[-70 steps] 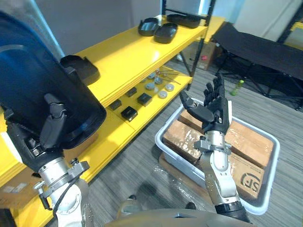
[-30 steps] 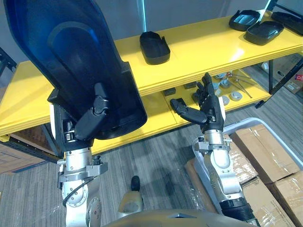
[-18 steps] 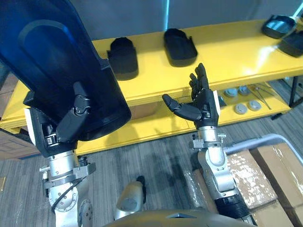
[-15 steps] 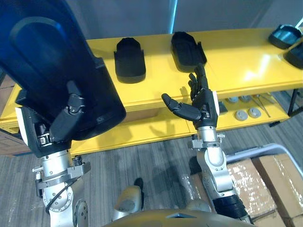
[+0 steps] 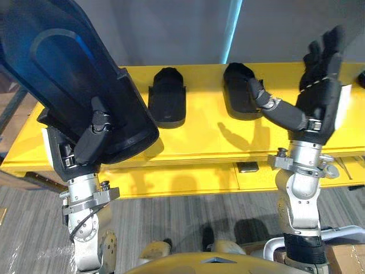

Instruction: Walk over and take three plastic housings, then place them on the shelf

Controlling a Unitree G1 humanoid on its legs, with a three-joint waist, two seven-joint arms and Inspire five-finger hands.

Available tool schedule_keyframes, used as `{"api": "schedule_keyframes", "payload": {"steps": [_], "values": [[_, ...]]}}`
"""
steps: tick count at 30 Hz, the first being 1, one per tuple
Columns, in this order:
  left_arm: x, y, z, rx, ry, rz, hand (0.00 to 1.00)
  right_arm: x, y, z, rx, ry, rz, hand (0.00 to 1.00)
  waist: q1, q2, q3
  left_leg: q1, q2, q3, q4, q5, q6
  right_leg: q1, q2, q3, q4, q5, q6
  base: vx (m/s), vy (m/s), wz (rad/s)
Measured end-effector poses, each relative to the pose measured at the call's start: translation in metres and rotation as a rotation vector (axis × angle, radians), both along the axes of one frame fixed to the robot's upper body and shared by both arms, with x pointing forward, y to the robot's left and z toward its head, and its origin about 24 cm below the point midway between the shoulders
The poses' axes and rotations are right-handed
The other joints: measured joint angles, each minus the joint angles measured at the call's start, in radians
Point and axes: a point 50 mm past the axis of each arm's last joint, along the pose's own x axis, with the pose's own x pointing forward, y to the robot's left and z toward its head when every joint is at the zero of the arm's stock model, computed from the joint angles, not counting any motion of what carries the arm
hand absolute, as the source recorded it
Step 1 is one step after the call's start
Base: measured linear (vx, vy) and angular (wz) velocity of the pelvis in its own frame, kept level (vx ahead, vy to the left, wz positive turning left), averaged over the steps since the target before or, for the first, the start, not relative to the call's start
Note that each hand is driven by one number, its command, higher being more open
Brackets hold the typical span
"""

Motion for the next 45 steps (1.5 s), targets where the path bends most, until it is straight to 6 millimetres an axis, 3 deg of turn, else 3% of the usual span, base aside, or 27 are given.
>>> {"api": "schedule_keyframes", "payload": {"steps": [3,6,7,11,13,14,15,16,17,19,20,21,22,24,25,26,27,28,29,32,37,41,45], "values": [[0.002,-0.007,0.000,-0.006,-0.004,-0.035,0.00,-0.006,0.000,0.003,0.074,-0.060,0.011,1.00,0.001,0.003,-0.010,-0.004,-0.001,0.011,0.006,0.000,0.000,0.006,-0.004,-0.007,-0.002,-0.001,-0.002,0.01,0.037,0.12],[0.005,-0.015,0.001,0.004,-0.008,-0.083,0.00,-0.011,-0.004,0.000,0.134,-0.088,0.010,1.00,-0.009,0.011,-0.016,-0.058,0.009,0.124,0.056,-0.021,-0.005,0.034,-0.034,-0.082,-0.030,-0.001,-0.001,-0.07,0.059,0.74],[0.005,-0.017,0.001,0.014,-0.008,-0.104,0.00,-0.012,-0.007,-0.001,0.166,-0.087,0.008,1.00,-0.007,0.013,-0.017,-0.093,0.057,0.215,0.119,-0.046,0.006,0.043,-0.065,-0.123,-0.030,-0.004,-0.006,-0.15,0.122,1.04],[0.006,-0.017,-0.005,0.004,0.046,-0.102,0.00,-0.009,-0.004,-0.003,0.145,-0.072,0.033,1.00,-0.006,0.003,-0.012,-0.158,0.152,0.294,0.180,-0.015,0.011,0.057,-0.194,-0.164,-0.021,-0.023,0.014,-0.12,0.190,0.68],[0.002,-0.016,-0.011,0.003,0.088,-0.101,0.00,-0.008,0.000,-0.003,0.166,-0.065,0.104,1.00,-0.011,0.003,-0.011,-0.176,0.231,0.330,0.187,0.062,0.024,0.070,-0.306,-0.165,0.015,-0.047,0.051,-0.07,0.428,0.40],[0.001,-0.016,-0.013,0.004,0.096,-0.103,0.00,-0.008,0.001,-0.004,0.179,-0.063,0.122,1.00,-0.012,0.003,-0.012,-0.176,0.248,0.336,0.180,0.084,0.028,0.071,-0.333,-0.161,0.025,-0.052,0.057,-0.03,0.463,0.20],[-0.001,-0.016,-0.015,0.009,0.108,-0.107,0.00,-0.008,0.003,-0.006,0.184,-0.053,0.138,1.00,-0.012,0.004,-0.012,-0.169,0.258,0.330,0.166,0.143,0.042,0.069,-0.379,-0.134,0.042,-0.061,0.087,-0.03,0.495,0.05],[-0.005,-0.016,-0.019,0.017,0.132,-0.102,0.00,-0.007,0.004,-0.009,0.174,-0.038,0.152,1.00,-0.012,0.022,-0.023,-0.159,0.252,0.311,0.173,0.284,0.058,0.068,-0.408,-0.104,0.037,-0.062,0.123,-0.04,0.536,-0.05],[-0.007,-0.016,-0.021,0.024,0.149,-0.098,0.00,-0.007,0.005,-0.009,0.165,-0.031,0.156,1.00,-0.013,0.041,-0.034,-0.157,0.246,0.307,0.179,0.311,0.038,0.069,-0.415,-0.091,0.028,-0.061,0.126,-0.02,0.621,0.09],[-0.008,-0.014,-0.021,0.067,0.158,-0.105,0.00,-0.006,0.008,-0.014,0.246,-0.026,0.173,1.00,-0.042,0.051,-0.057,-0.138,0.199,0.341,0.147,0.043,-0.151,0.108,-0.444,-0.045,-0.035,-0.071,0.105,0.05,0.713,0.53],[-0.006,-0.011,-0.019,0.088,0.151,-0.108,0.00,-0.005,0.008,-0.017,0.279,-0.018,0.168,1.00,-0.043,0.012,-0.046,-0.145,0.171,0.350,0.156,0.025,-0.169,0.110,-0.469,-0.018,-0.033,-0.052,0.108,0.05,0.566,0.36],[-0.006,-0.006,-0.023,0.110,0.181,-0.103,0.00,0.001,0.011,-0.029,0.314,0.049,0.161,1.00,-0.025,-0.018,-0.037,-0.137,0.155,0.358,0.164,0.008,-0.156,0.101,-0.477,-0.012,-0.024,0.064,0.151,0.01,0.334,-0.07],[-0.005,-0.001,-0.028,0.108,0.222,-0.087,0.00,0.005,0.014,-0.038,0.329,0.103,0.161,1.00,-0.012,-0.015,-0.036,-0.121,0.166,0.361,0.167,-0.001,-0.142,0.102,-0.460,-0.058,-0.025,0.180,0.179,0.02,0.394,-0.22],[-0.007,0.008,-0.029,0.120,0.233,-0.068,0.00,0.006,0.016,-0.040,0.353,0.114,0.149,1.00,-0.002,-0.008,-0.038,-0.097,0.165,0.384,0.138,-0.008,-0.116,0.082,-0.452,-0.168,-0.001,0.244,0.158,0.03,0.235,-0.24],[-0.007,0.011,-0.028,0.120,0.228,-0.066,0.00,0.006,0.016,-0.039,0.350,0.112,0.148,1.00,0.000,-0.006,-0.039,-0.088,0.168,0.395,0.124,-0.004,-0.112,0.069,-0.442,-0.209,0.018,0.238,0.158,0.07,0.151,-0.31],[-0.007,0.014,-0.026,0.117,0.218,-0.071,0.00,0.006,0.016,-0.039,0.340,0.111,0.146,1.00,-0.005,0.003,-0.038,-0.069,0.182,0.412,0.088,0.019,-0.107,0.054,-0.384,-0.222,0.069,0.146,0.178,0.10,0.076,-0.22],[-0.004,0.014,-0.024,0.126,0.207,-0.094,0.00,0.006,0.014,-0.038,0.331,0.110,0.139,1.00,-0.013,0.010,-0.044,-0.053,0.187,0.415,0.045,0.040,-0.103,0.050,-0.306,-0.201,0.087,0.042,0.177,0.11,0.057,-0.11],[-0.001,0.012,-0.022,0.132,0.199,-0.116,0.00,0.006,0.013,-0.037,0.326,0.108,0.135,1.00,-0.020,0.013,-0.048,-0.051,0.187,0.413,0.030,0.049,-0.104,0.050,-0.265,-0.185,0.084,0.003,0.182,0.11,0.041,-0.03],[0.006,0.008,-0.017,0.145,0.175,-0.159,0.00,0.007,0.011,-0.035,0.310,0.103,0.121,1.00,-0.025,0.013,-0.051,-0.052,0.180,0.410,0.008,0.066,-0.104,0.056,-0.211,-0.173,0.037,-0.035,0.157,0.09,0.021,-0.05],[0.029,-0.017,-0.010,0.152,0.135,-0.311,0.00,0.008,0.003,-0.035,0.249,0.124,0.064,1.00,-0.034,0.034,-0.048,-0.057,0.172,0.412,-0.009,0.079,-0.101,0.072,-0.204,-0.163,-0.024,-0.006,0.154,0.03,0.022,-0.01],[0.032,-0.043,-0.015,0.183,0.166,-0.458,0.00,0.005,-0.017,-0.035,0.159,0.156,0.001,1.00,-0.070,0.051,-0.053,-0.010,0.181,0.422,-0.064,0.092,-0.110,0.077,-0.186,-0.125,-0.033,-0.006,0.152,0.04,-0.023,-0.16],[0.034,-0.032,-0.016,0.205,0.186,-0.408,0.00,-0.007,-0.031,-0.031,0.105,0.151,-0.028,1.00,-0.085,0.052,-0.052,0.023,0.178,0.461,-0.100,0.095,-0.114,0.065,-0.185,-0.086,-0.033,-0.006,0.152,0.00,0.004,-0.29],[0.054,-0.003,-0.033,0.221,0.328,-0.156,0.00,-0.013,-0.034,-0.032,0.064,0.172,-0.018,1.00,-0.111,0.059,-0.047,0.032,0.172,0.488,-0.129,0.105,-0.116,0.039,-0.183,-0.052,-0.031,-0.006,0.153,-0.04,0.003,-0.21]]}}
